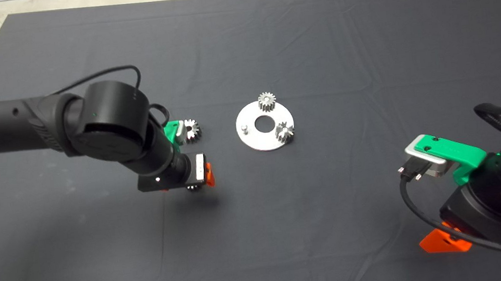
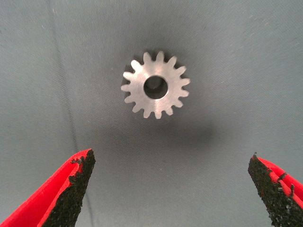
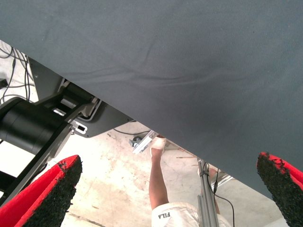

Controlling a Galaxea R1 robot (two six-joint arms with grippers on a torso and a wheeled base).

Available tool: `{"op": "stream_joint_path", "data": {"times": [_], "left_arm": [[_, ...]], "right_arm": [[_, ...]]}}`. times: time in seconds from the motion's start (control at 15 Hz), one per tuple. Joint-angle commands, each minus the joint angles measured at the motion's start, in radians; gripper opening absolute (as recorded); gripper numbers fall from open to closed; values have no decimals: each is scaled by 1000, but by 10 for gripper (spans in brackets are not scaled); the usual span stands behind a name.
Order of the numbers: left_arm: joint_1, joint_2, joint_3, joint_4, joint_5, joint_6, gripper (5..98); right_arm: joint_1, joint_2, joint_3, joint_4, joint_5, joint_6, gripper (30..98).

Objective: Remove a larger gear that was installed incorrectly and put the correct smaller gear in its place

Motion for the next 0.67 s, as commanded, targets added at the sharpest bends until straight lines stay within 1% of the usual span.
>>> {"op": "stream_joint_path", "data": {"times": [0.0,0.13,0.2,0.27,0.4,0.53,0.6], "left_arm": [[13,3,4,48,-3,-2,831],[26,3,-7,78,-15,-2,831],[49,4,-21,90,-17,1,831],[63,5,-32,100,-17,3,831],[67,5,-37,119,-17,6,831],[67,5,-39,124,-17,7,831],[67,8,-40,140,-17,7,831]], "right_arm": [[14,-2,3,35,-85,6,976],[14,-2,3,35,-85,6,976],[14,-1,3,35,-85,6,976],[14,-2,3,35,-87,6,976],[14,-2,4,35,-87,6,976],[14,-2,3,35,-87,6,976],[14,-2,4,35,-87,6,976]]}}
